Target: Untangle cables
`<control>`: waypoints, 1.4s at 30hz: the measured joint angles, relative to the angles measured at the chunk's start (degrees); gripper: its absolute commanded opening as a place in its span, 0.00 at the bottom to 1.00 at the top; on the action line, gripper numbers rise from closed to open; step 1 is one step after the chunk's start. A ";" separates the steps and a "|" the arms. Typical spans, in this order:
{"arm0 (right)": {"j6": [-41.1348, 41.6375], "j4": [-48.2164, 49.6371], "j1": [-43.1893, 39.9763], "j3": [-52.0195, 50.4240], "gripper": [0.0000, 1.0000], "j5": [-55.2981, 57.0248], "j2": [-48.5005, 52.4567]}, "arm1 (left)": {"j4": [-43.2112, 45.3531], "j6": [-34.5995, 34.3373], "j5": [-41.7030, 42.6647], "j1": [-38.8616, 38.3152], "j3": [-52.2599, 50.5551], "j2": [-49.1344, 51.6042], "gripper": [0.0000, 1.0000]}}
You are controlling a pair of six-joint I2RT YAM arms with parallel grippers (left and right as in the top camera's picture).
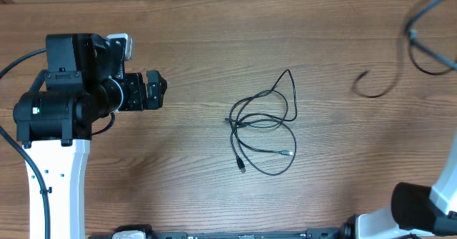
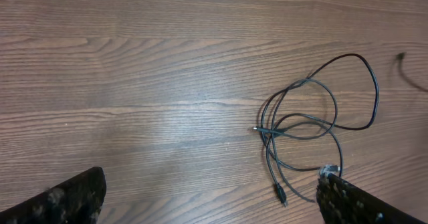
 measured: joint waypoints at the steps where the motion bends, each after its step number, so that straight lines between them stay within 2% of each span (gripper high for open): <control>1: 2.36 -1.05 -2.67 0.00 0.04 0.26 0.11 | -0.02 0.00 0.00 0.00 0.00 0.00 1.00; 9: 24.35 -9.22 -25.77 0.00 0.04 0.22 0.26 | -0.04 0.00 0.00 0.00 0.00 0.00 1.00; 12: 29.07 -10.25 -32.59 0.00 0.04 -2.29 0.31 | 0.00 0.00 0.00 0.00 0.00 0.00 1.00; 18: 32.30 -10.47 -42.16 0.00 0.04 -10.82 0.31 | -0.02 0.00 0.00 0.00 0.00 -0.02 1.00; 25: 33.03 -16.15 -46.97 -0.50 0.04 -15.87 0.92 | -0.02 0.02 0.00 0.00 0.00 0.00 1.00; 31: 33.00 -22.25 -48.92 -1.42 0.04 -16.76 5.29 | -0.02 0.00 0.00 0.00 0.00 0.00 1.00; 42: 36.81 -17.27 -49.20 -16.81 0.04 -19.41 8.55 | 0.00 0.00 0.00 0.00 0.00 0.00 1.00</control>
